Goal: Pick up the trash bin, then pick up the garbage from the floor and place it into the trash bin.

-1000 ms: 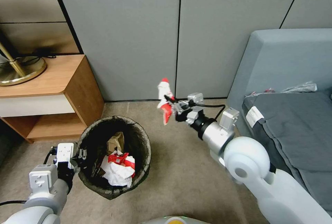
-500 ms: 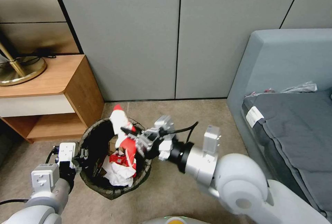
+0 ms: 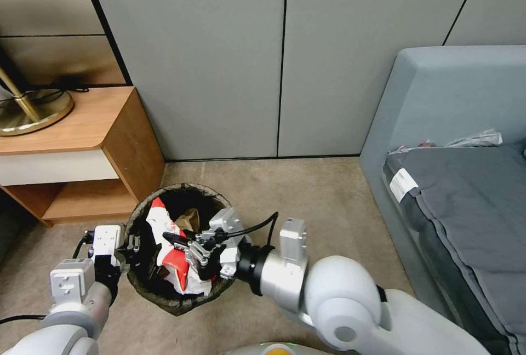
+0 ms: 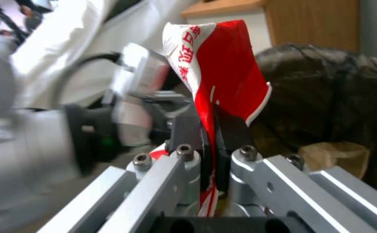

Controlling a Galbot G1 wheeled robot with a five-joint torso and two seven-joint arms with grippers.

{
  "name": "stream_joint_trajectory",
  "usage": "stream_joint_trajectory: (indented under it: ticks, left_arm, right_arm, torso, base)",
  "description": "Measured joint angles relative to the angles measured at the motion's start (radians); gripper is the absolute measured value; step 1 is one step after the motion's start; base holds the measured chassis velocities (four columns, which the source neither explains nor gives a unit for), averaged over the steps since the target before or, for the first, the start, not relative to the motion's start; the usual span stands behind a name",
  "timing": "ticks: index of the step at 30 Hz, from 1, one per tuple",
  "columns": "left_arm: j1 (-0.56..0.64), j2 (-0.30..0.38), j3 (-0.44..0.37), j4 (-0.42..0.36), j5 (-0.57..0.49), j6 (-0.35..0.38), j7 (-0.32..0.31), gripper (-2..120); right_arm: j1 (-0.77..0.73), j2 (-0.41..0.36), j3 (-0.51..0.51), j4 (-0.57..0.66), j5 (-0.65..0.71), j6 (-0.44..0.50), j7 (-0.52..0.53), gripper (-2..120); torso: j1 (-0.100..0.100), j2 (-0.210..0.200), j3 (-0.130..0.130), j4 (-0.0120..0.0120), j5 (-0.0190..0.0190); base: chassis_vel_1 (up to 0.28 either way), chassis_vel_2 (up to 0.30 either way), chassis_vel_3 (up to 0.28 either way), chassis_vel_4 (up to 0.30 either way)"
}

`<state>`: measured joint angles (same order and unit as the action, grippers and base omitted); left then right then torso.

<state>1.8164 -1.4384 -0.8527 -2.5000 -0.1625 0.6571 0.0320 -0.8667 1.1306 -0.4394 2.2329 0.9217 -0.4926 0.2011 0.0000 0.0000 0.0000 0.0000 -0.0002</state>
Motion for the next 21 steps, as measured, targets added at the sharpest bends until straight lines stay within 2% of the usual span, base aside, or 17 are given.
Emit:
stream_joint_trajectory:
  ticks: [2,5,6,9,10,12,16,17,19,21]
  left_arm:
    - [0.000,0.000,0.000,0.000,0.000,0.000,0.000,1]
    - [0.000,-0.001,0.000,0.000,-0.001,0.000,0.000,1]
    - [0.000,-0.001,0.000,0.000,-0.001,0.000,0.000,1]
    - [-0.001,-0.002,0.001,0.000,-0.002,0.000,0.000,1]
    - [-0.001,-0.002,0.001,0.000,-0.002,0.000,0.000,1]
    - [-0.003,-0.002,0.003,0.000,-0.003,0.000,0.000,1]
    - [-0.003,0.000,0.003,0.000,-0.004,0.000,0.001,1]
    - [-0.003,0.002,0.003,0.000,-0.005,0.000,0.001,1]
    - [-0.003,0.003,0.003,0.000,-0.006,0.000,0.001,1]
    - [-0.003,0.004,0.003,0.000,-0.007,0.000,0.001,1]
  right_arm:
    - [0.002,0.012,-0.005,-0.015,-0.014,0.000,0.001,0]
    - [0.010,0.047,-0.016,-0.058,-0.052,0.003,0.013,16]
    - [0.010,0.047,-0.016,-0.058,-0.052,0.003,0.013,16]
    - [0.008,0.053,-0.017,-0.084,-0.085,0.010,0.018,31]
    - [0.008,0.053,-0.017,-0.084,-0.085,0.010,0.018,31]
    - [-0.004,0.054,-0.017,-0.095,-0.096,0.018,0.026,43]
    - [-0.011,0.051,-0.016,-0.098,-0.098,0.021,0.034,51]
    - [-0.014,0.050,-0.013,-0.098,-0.097,0.022,0.039,59]
    - [-0.014,0.050,-0.012,-0.097,-0.097,0.022,0.043,61]
    - [-0.013,0.051,-0.008,-0.089,-0.093,0.023,0.052,75]
  torso:
    - [0.000,0.000,0.000,0.0001,0.0001]
    - [0.000,0.000,0.000,0.0002,0.0001]
    - [0.000,0.000,0.000,0.0002,0.0001]
    - [0.000,0.000,0.000,0.0000,0.0001]
    - [0.000,0.000,0.000,0.0000,0.0001]
    - [0.000,0.000,0.000,0.0000,0.0002]
    - [0.000,0.000,0.000,0.0000,0.0001]
    - [0.000,0.000,0.000,0.0000,0.0001]
    - [0.000,0.000,0.000,0.0000,0.0002]
    - [0.000,0.000,0.000,0.0000,0.0001]
  base:
    - [0.000,0.000,0.000,0.000]
    - [0.000,0.000,0.000,0.000]
    - [0.000,0.000,0.000,0.000]
    - [0.000,0.000,0.000,0.000]
    - [0.000,0.000,0.000,0.000]
    - [0.000,0.000,0.000,0.000]
    - [0.000,0.000,0.000,0.000]
    - [0.000,0.000,0.000,0.000]
    - [0.000,0.000,0.000,0.000]
    - [0.000,0.000,0.000,0.000]
